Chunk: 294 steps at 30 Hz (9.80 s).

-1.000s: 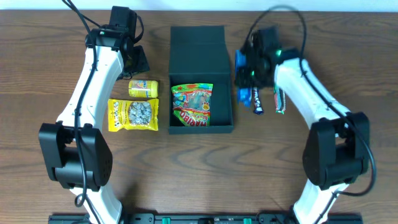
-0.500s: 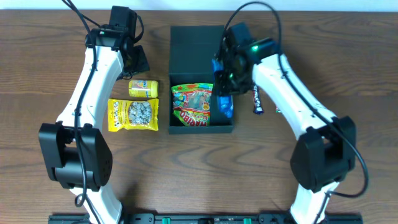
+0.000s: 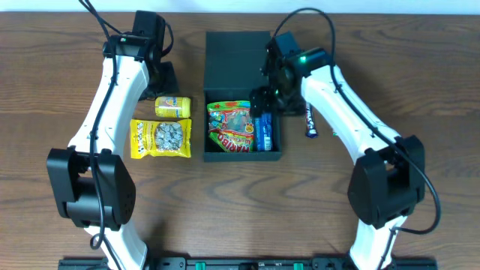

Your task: Pack container

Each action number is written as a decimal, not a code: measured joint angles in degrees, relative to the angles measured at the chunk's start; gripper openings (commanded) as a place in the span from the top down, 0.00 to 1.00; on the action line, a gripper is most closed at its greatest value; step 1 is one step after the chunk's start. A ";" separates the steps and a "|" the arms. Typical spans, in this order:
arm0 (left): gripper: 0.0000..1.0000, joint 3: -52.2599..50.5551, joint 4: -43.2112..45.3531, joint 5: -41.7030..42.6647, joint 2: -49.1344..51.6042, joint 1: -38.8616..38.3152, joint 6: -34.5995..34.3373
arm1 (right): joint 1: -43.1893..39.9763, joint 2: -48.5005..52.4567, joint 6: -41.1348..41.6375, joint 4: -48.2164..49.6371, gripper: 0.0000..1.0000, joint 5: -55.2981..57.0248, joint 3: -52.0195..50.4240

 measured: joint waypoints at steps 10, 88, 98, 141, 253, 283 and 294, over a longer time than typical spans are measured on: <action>0.42 -5.20 -5.88 -2.23 -0.68 -0.02 -2.10 | -9.88 -2.64 -0.07 0.83 0.10 1.05 4.17; 0.05 8.59 0.94 -8.11 -5.86 -12.57 -13.81 | -22.25 -2.67 -15.39 0.66 0.99 -11.21 4.15; 0.05 9.01 -0.04 -2.93 -10.38 6.29 -12.59 | -1.64 1.01 -21.86 8.94 0.99 -17.73 4.04; 0.07 -9.25 11.17 17.33 5.38 0.81 -53.92 | -19.93 2.54 -8.79 -4.76 0.01 -6.29 14.93; 0.05 8.09 -5.07 17.05 0.68 -5.11 -53.37 | -20.20 24.04 -12.20 -33.44 0.99 -4.79 60.35; 0.05 8.09 1.92 11.89 -7.61 11.08 -28.76 | 0.24 0.76 -1.88 -19.04 0.99 0.52 18.71; 0.05 8.09 2.05 11.93 -7.61 11.08 -28.76 | 0.48 -0.61 4.70 -2.43 0.99 -0.22 -1.68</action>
